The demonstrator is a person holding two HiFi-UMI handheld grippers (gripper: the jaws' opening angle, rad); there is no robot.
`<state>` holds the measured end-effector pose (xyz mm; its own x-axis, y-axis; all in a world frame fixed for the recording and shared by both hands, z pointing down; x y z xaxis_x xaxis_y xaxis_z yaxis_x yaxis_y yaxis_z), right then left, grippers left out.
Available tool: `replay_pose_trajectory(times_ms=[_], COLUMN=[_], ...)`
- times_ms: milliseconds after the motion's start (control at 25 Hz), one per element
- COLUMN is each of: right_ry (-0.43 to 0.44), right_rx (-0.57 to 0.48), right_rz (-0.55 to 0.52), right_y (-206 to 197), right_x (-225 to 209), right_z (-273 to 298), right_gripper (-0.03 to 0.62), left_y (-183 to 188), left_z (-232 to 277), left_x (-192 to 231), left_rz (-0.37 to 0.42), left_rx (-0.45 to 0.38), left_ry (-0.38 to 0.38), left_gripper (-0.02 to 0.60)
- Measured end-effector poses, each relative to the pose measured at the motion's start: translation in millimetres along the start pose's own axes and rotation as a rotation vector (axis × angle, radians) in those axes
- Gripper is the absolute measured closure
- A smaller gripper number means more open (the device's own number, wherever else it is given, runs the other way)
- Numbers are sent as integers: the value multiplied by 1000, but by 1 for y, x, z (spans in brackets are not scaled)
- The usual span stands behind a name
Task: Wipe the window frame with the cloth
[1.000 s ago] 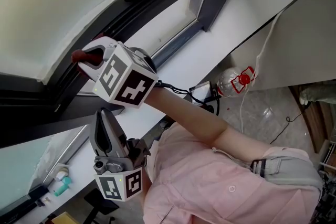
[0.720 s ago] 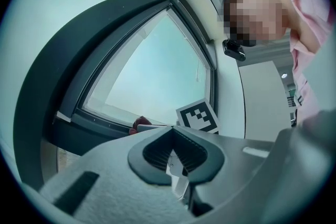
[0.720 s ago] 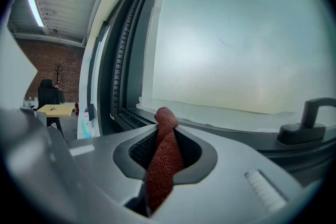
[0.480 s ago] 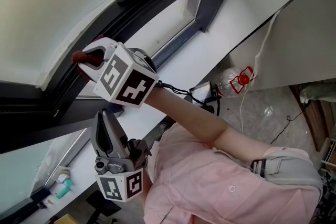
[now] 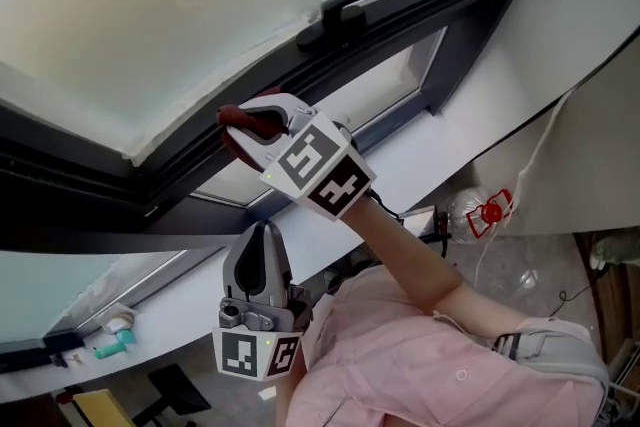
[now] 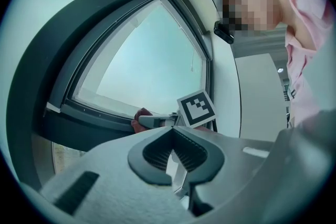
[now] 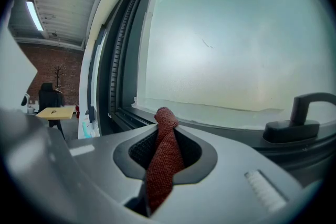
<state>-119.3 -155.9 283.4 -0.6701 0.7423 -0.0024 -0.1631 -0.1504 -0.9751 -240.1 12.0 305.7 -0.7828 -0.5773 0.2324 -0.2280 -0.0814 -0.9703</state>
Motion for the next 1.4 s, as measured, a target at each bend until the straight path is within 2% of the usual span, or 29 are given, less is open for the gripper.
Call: replay_pose_trajectory(times_ms=[120, 240, 320, 360, 440, 480, 520, 560, 680, 720, 760, 840, 880, 920, 1040, 1080, 1120, 1200, 1240, 1280, 1320, 1400], right_ry=[22, 47, 33, 27, 30, 34, 35, 36, 39, 40, 41, 42, 42, 41, 38, 37, 37, 35, 33, 28, 21, -3], right_rx=[-4, -6, -9, -9, -11, -13, -15, -17, -18, -17, -17, -18, -19, -21, -25, -26, -26, -23, -20, -16, -13, -5], right_rz=[-1, -13, -11, -11, -15, -18, -20, -22, -23, -22, -22, -22, -23, -25, -28, -29, -30, -40, -52, -66, -83, -120], right_y=[1, 3, 3, 2, 1, 0, 0, 1, 1, 1, 0, 0, 0, 0, 0, 0, 0, 0, 0, 0, 0, 1], right_x=[-5, -7, -9, -11, -13, -13, -14, -14, -13, -13, -13, -13, -13, -13, -12, -12, -12, -11, -10, -10, -9, -10], right_z=[0, -1, -4, -5, -4, -4, -3, -3, -2, -2, -2, -2, -2, -2, -2, -2, -2, -3, -3, -3, -4, -7], right_gripper=[533, 533, 533, 533, 532, 533, 533, 533, 533, 533, 533, 533, 533, 533, 533, 533, 532, 533, 531, 531, 531, 531], left_y=[-2, -7, -10, -10, -9, -6, -3, 0, -4, -6, -7, -4, -2, -2, -6, -7, -7, -10, -11, -12, -14, -16], left_z=[7, 7, 6, 7, 6, 6, 6, 6, -1, -2, -3, -2, 0, 1, 4, 5, 4, 1, 1, 0, -1, -5], left_x=[-4, -9, -10, -11, -14, -16, -18, -22, -33, -35, -37, -37, -36, -36, -36, -35, -33, -30, -30, -30, -31, -32], left_rz=[-10, -136, -169, -146, -45, 17, 81, 149, 374, 411, 406, 312, 284, 305, 554, 577, 531, 309, 228, 208, 238, 347], left_rx=[-29, -135, -153, -142, -117, -108, -101, -91, -11, -4, -23, -96, -104, -64, 193, 225, 216, 103, 54, 41, 63, 157], left_ry=[-57, -69, -95, -105, -106, -97, -85, -72, -72, -94, -118, -142, -132, -105, -17, 3, 23, 79, 105, 123, 131, 122], left_gripper=[588, 589, 434, 408, 409, 450, 550, 589, 586, 586, 586, 586, 586, 586, 584, 584, 584, 584, 584, 584, 584, 584])
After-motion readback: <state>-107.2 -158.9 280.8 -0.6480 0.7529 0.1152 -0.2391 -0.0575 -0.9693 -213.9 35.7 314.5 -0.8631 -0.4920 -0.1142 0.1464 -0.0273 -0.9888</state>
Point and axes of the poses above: the fingertips, and each gripper's own axes: z forward along the fingers, x to its left, y out of its top, the point moved 10 cm from there along -z, backward along the fingers, and after that the axes turned 1 degree about z, right-handed, at the moved point
